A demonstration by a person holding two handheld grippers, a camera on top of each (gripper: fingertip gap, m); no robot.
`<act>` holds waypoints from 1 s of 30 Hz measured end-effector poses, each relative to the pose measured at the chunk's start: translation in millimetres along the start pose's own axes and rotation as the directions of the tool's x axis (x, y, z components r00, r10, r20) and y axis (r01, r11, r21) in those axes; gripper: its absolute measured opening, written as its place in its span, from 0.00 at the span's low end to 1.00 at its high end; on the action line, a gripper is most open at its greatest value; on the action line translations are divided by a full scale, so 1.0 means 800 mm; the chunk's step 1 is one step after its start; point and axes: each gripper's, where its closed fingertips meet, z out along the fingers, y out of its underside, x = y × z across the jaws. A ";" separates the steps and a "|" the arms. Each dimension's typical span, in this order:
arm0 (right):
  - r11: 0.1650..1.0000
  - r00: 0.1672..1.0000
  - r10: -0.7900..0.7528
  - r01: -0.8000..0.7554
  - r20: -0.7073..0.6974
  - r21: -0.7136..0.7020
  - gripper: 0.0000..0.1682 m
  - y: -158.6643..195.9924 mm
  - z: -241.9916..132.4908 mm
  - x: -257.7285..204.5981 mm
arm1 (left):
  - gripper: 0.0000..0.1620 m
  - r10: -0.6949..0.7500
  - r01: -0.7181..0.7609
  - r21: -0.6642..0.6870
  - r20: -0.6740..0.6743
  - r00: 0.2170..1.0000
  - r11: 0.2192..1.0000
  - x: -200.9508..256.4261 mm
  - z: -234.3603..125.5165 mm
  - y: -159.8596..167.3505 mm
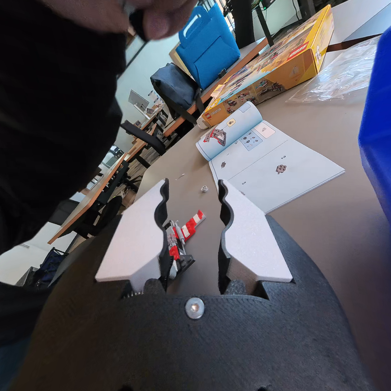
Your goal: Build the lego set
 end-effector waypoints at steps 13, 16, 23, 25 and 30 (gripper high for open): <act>0.999 0.999 -0.024 0.025 -0.045 0.020 0.28 -0.002 -0.003 0.004 | 0.18 -0.559 0.430 0.450 0.205 0.803 0.783 -0.129 -0.204 0.329; 0.999 0.997 -0.033 0.035 -0.063 0.022 0.28 -0.002 -0.003 0.006 | 0.18 -0.602 0.445 0.495 0.215 0.769 0.746 -0.136 -0.213 0.390; 0.999 0.996 -0.030 0.032 -0.086 0.025 0.28 -0.003 -0.003 0.010 | 0.18 -0.639 0.476 0.551 0.142 0.756 0.686 -0.144 -0.208 0.449; 0.999 0.995 -0.025 0.028 -0.093 0.023 0.28 -0.002 -0.002 0.011 | 0.17 -0.637 0.478 0.560 0.118 0.762 0.676 -0.143 -0.209 0.447; 1.000 0.995 -0.012 0.014 -0.104 0.015 0.28 -0.001 -0.001 0.015 | 0.17 -0.638 0.513 0.535 0.063 0.768 0.671 -0.140 -0.203 0.447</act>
